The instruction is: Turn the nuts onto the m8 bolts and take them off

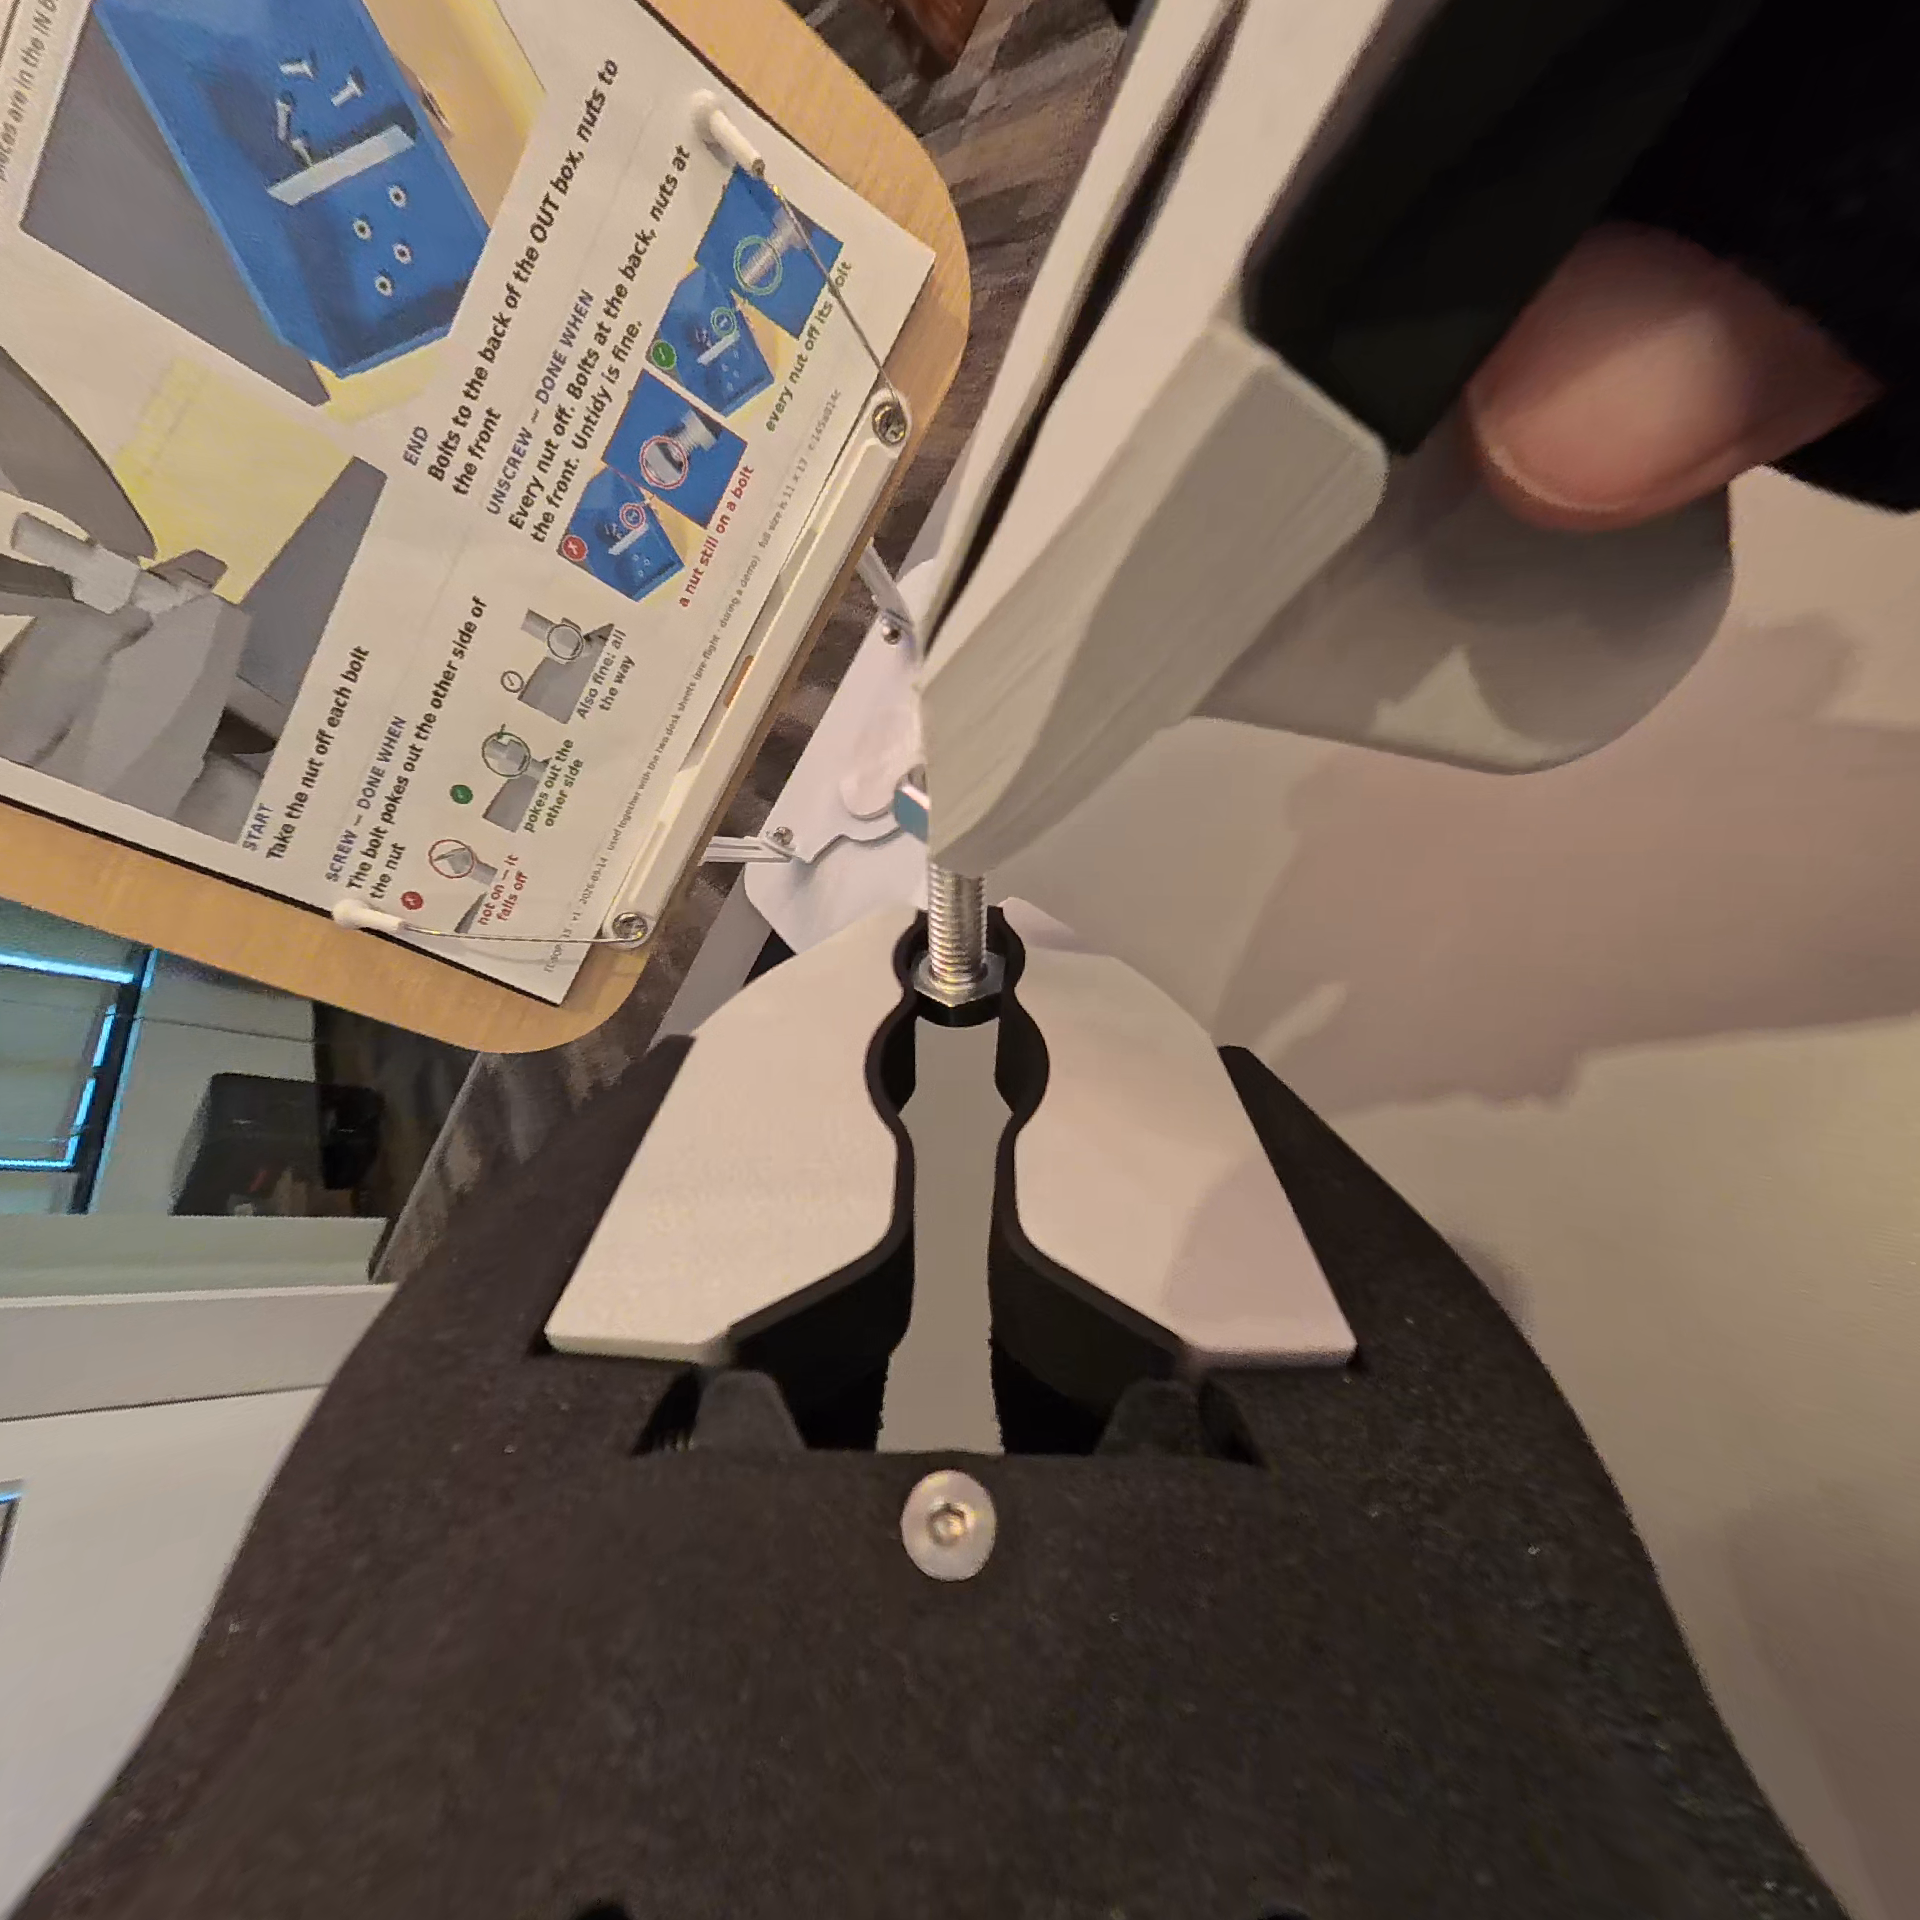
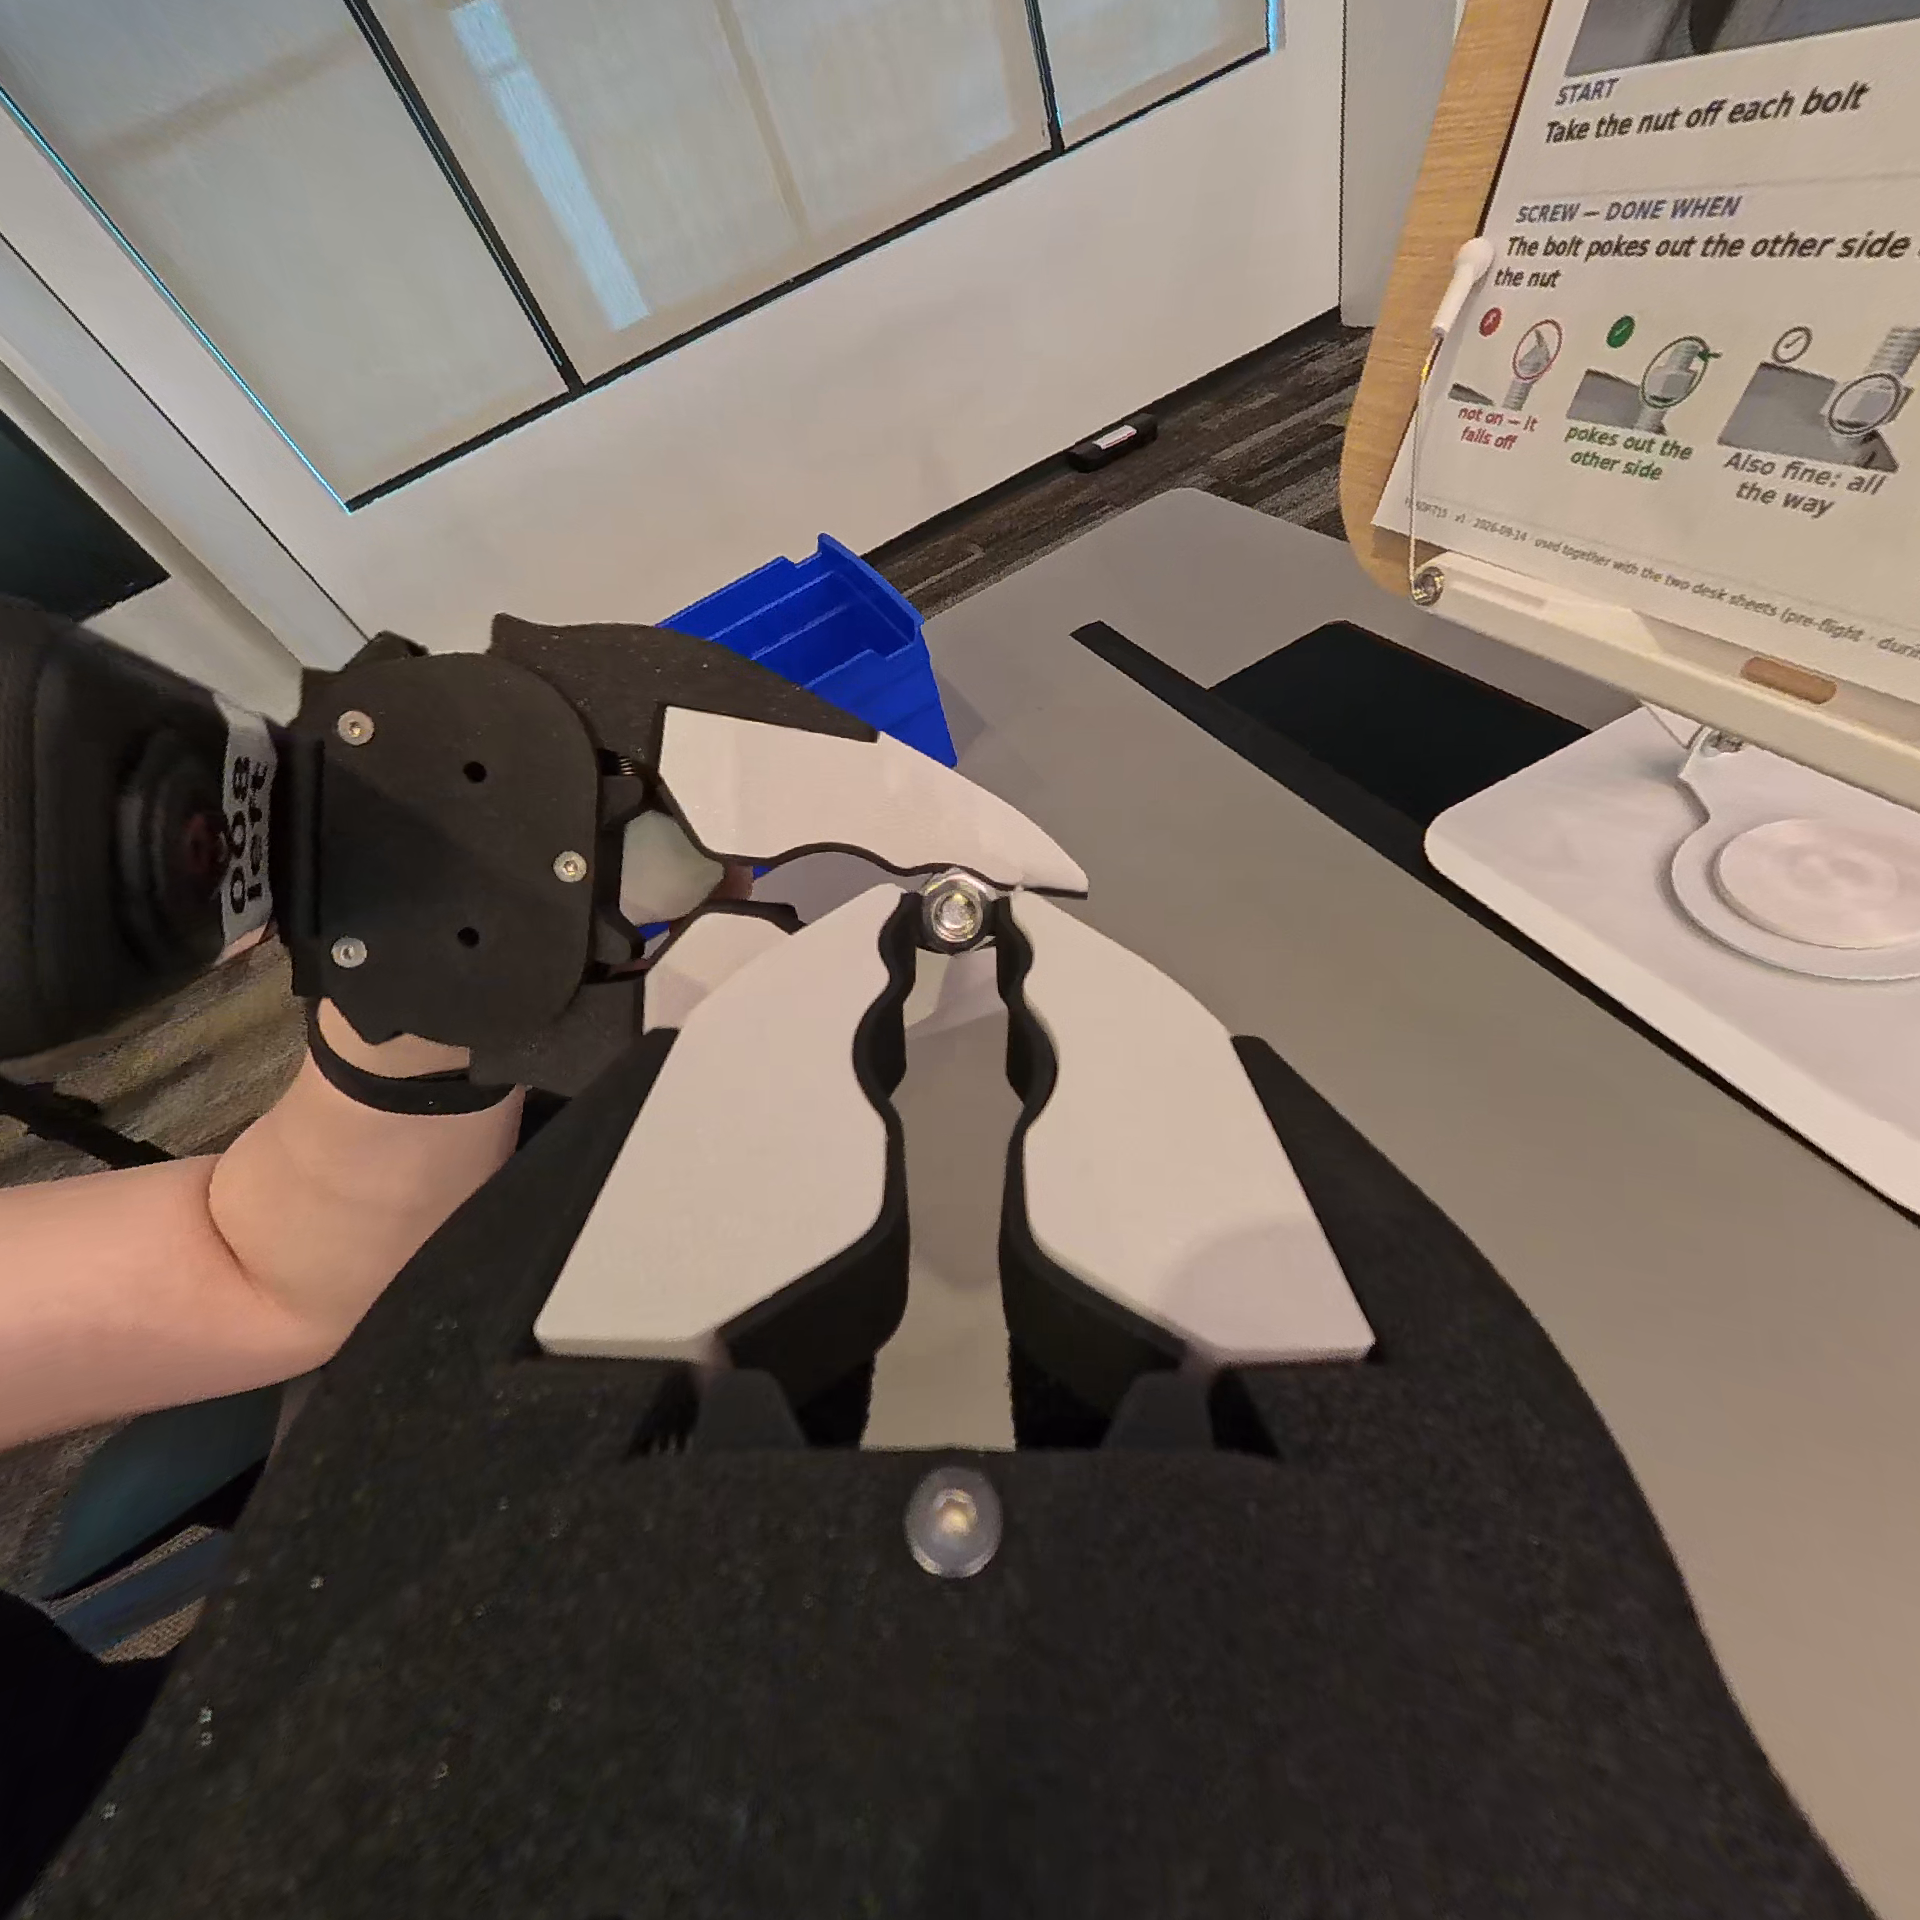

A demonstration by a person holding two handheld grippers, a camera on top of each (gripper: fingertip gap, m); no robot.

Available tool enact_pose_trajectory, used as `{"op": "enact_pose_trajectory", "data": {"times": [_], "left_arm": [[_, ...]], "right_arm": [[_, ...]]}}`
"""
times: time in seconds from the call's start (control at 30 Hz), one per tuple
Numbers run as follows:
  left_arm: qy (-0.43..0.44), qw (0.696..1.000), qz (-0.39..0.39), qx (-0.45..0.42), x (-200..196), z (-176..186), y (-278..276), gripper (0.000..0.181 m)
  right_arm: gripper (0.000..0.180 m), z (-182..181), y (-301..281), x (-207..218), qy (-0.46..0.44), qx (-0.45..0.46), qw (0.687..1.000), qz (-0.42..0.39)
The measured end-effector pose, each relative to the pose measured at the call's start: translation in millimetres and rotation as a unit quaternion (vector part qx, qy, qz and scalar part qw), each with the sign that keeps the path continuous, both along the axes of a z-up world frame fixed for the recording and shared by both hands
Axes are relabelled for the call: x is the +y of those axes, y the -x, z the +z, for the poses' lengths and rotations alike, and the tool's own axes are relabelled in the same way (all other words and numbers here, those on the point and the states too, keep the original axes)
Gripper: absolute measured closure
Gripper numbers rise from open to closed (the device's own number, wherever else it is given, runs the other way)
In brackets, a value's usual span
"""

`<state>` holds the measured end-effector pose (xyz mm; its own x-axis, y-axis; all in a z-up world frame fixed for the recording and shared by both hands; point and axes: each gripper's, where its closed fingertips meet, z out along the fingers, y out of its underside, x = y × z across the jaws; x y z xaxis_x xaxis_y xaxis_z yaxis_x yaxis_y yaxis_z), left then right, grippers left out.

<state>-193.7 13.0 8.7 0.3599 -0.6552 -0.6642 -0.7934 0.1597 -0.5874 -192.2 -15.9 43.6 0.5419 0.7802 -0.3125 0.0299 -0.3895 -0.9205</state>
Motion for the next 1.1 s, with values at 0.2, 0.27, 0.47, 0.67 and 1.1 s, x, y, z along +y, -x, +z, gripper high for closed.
{"op": "enact_pose_trajectory", "data": {"times": [0.2,0.27,0.47,0.67,1.1], "left_arm": [[0.006,1.000,-0.009,-0.007,-1.8,-0.1,-2.0,0.171],[0.012,1.000,-0.013,-0.011,-2.6,-0.8,-2.8,0.171],[0.021,0.999,-0.023,-0.018,-5.3,-1.4,-5.8,0.171],[0.019,0.999,-0.022,-0.012,-4.7,-3.0,-5.4,0.171],[0.017,0.999,-0.025,-0.020,-5.5,0.6,-4.9,0.171]], "right_arm": [[0.166,0.4,-0.6,-1.5,-0.007,-0.015,1.000,0.002],[0.166,0.2,-0.7,-2.1,-0.008,-0.018,1.000,0.006],[0.165,-3.4,0.7,-2.4,-0.019,-0.045,0.999,0.006],[0.165,-5.8,1.4,-1.5,-0.029,-0.061,0.998,0.005],[0.164,-4.5,2.7,-2.8,-0.043,-0.072,0.996,0.008]]}}
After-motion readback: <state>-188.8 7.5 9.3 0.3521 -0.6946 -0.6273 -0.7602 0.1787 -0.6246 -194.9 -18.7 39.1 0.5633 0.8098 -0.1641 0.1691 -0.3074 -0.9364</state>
